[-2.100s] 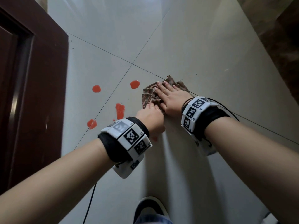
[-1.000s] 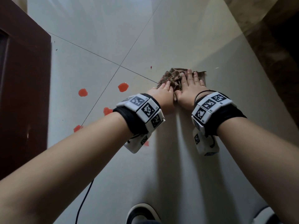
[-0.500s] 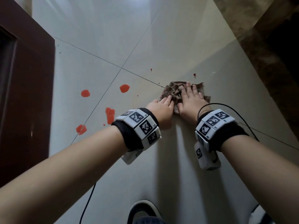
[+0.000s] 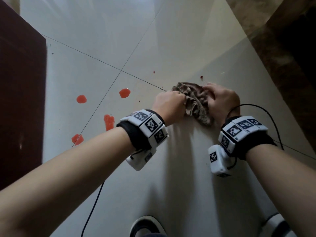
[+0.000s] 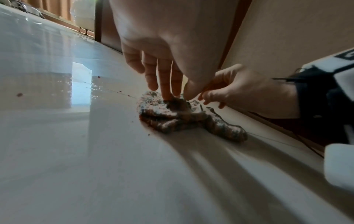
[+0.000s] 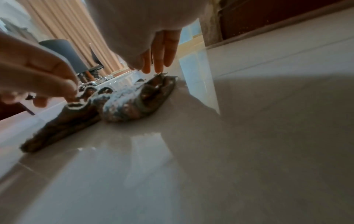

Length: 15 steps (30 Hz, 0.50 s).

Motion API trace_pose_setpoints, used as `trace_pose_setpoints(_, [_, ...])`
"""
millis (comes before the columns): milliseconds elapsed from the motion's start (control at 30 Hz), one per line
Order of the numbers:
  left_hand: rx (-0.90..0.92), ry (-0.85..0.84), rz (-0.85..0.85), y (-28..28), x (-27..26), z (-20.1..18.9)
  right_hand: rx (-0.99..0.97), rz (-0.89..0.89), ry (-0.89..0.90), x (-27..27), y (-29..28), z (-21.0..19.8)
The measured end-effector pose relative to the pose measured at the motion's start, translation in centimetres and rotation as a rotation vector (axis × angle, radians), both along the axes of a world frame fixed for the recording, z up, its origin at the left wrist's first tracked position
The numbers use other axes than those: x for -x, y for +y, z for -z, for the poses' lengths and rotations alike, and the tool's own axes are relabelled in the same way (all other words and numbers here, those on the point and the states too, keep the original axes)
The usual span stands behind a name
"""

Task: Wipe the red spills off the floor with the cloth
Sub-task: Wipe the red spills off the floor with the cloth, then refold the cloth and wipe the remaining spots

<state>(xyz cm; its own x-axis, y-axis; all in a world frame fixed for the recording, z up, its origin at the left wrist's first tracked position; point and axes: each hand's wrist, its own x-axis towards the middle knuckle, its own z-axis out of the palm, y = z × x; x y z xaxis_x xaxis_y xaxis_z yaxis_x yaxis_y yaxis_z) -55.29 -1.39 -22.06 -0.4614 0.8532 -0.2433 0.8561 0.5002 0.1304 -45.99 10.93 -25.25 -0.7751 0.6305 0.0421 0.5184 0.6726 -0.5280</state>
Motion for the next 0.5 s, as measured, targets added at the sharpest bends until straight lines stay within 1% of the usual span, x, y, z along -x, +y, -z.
trace_pose_setpoints(67, [-0.046, 0.005, -0.066, 0.7, 0.4, -0.1, -0.044, -0.006, -0.040, -0.4, 0.1, -0.3])
trace_pose_setpoints(167, [-0.051, -0.036, -0.144, 1.7, 0.4, 0.4, -0.076, -0.042, -0.221, -0.4, 0.1, -0.5])
trace_pose_setpoints(267, [-0.092, -0.174, -0.320, 2.3, 0.6, 0.8, -0.055, -0.068, -0.338, 0.1, 0.1, -0.2])
trace_pose_setpoints(367, [-0.188, -0.333, -0.480, 1.8, 1.4, 0.4, -0.049, -0.041, -0.340, 0.6, 0.6, -0.1])
trace_pose_setpoints(433, [-0.231, -0.378, -0.516, 1.1, 2.1, -0.2, 0.002, 0.024, -0.269, 0.4, 1.3, -0.3])
trace_pose_setpoints(500, [-0.218, -0.381, -0.529, -0.1, 2.9, -1.2, 0.021, 0.090, -0.166, -0.1, 2.1, -0.5])
